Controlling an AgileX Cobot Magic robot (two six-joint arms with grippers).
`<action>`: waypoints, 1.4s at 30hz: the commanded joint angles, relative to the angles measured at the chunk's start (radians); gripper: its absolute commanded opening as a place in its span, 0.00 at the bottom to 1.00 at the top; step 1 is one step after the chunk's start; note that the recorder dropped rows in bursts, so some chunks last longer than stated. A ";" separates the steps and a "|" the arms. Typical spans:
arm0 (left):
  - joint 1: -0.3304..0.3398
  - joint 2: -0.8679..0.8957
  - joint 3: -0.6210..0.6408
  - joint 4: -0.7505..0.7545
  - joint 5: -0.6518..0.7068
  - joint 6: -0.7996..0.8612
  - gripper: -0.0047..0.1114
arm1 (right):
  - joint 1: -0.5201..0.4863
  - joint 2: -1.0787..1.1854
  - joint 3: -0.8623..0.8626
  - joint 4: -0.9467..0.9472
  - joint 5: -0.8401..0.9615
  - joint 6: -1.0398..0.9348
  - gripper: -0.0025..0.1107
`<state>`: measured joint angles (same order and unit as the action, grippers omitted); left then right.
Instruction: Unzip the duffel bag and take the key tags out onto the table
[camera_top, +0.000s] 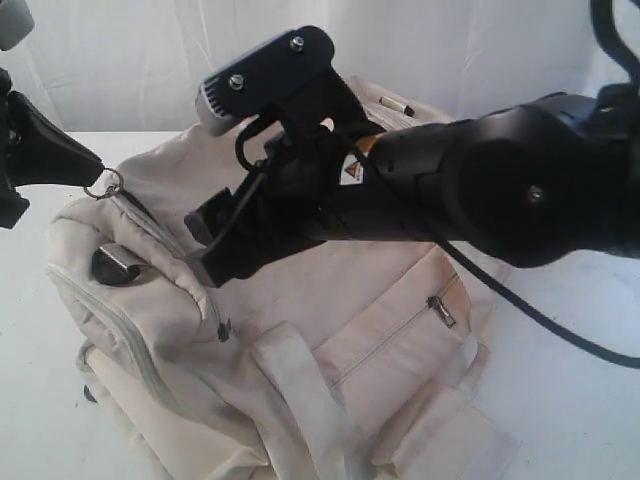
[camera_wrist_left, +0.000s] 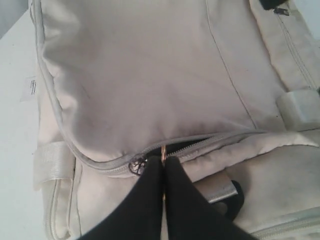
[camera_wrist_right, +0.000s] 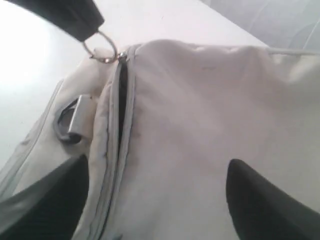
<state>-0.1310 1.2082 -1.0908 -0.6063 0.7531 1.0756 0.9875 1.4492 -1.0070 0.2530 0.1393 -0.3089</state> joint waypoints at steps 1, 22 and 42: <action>0.001 -0.027 -0.005 -0.032 0.023 0.005 0.04 | 0.008 0.098 -0.063 0.005 -0.033 -0.009 0.65; 0.001 -0.067 -0.005 -0.035 -0.078 -0.006 0.04 | 0.055 0.338 -0.219 0.001 -0.097 -0.009 0.44; 0.001 0.111 -0.005 0.069 -0.162 -0.146 0.04 | 0.055 0.163 0.013 -0.011 0.285 -0.002 0.02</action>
<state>-0.1412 1.3218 -1.0908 -0.5708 0.6723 0.9476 1.0403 1.6426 -1.0607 0.2626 0.2796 -0.3089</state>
